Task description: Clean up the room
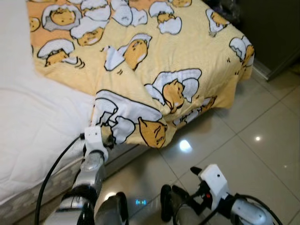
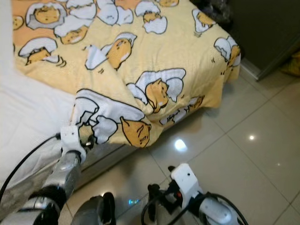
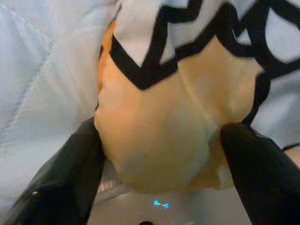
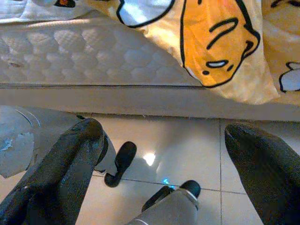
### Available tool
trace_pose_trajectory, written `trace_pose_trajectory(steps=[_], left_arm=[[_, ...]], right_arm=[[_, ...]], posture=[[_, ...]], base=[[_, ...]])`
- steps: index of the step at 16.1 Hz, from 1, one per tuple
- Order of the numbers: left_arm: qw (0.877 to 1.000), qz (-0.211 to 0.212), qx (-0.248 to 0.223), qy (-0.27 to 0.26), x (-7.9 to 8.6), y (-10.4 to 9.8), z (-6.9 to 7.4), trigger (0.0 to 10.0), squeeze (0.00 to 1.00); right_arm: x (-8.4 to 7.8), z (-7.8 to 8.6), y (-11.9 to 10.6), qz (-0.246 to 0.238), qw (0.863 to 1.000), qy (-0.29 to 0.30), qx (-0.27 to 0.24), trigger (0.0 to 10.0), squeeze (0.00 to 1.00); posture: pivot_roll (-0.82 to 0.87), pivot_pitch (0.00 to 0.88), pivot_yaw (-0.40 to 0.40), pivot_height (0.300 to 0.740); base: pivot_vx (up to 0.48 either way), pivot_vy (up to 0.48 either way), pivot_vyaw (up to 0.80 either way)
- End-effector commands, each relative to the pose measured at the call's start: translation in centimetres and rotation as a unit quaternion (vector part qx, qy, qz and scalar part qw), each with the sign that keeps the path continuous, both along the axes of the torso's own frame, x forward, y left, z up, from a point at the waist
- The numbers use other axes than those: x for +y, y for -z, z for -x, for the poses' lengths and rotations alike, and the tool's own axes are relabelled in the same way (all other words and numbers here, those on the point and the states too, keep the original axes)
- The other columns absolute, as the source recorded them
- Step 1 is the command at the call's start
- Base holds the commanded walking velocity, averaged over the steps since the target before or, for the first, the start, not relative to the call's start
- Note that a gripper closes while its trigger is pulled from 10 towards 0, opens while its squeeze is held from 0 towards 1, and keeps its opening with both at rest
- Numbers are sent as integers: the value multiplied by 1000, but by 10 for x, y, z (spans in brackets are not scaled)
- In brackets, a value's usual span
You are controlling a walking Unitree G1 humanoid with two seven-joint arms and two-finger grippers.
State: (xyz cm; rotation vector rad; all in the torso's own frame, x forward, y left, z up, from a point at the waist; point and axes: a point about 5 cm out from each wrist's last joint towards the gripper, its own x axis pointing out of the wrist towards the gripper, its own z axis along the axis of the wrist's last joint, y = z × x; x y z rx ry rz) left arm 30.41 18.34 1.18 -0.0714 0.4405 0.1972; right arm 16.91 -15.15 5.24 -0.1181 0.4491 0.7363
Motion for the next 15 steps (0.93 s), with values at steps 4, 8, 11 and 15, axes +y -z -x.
trace_pose_trajectory(steps=[4,8,11,15], left_arm=[[997,77,-16,23,-10,-8,-13,0,0],[996,67,-1,61,-15,-4,-12,0,0],[991,121,21,46,-8,4,-4,0,0],[991,113,17,74,-3,4,-3,0,0]], right_arm=[[-3,4,-8,-7,1000,1,4,10000,0],[-3,7,-7,-5,1000,3,10,10000,0],[-2,5,-6,-9,1000,8,14,10000,0],[-1,1,-6,-10,1000,8,12,10000,0]], posture=[[-247,264,-60,723],[-261,266,-56,723],[-250,258,-52,723],[-242,242,-53,723]], base=[[0,0,0],[0,0,0],[0,0,0],[0,0,0]])
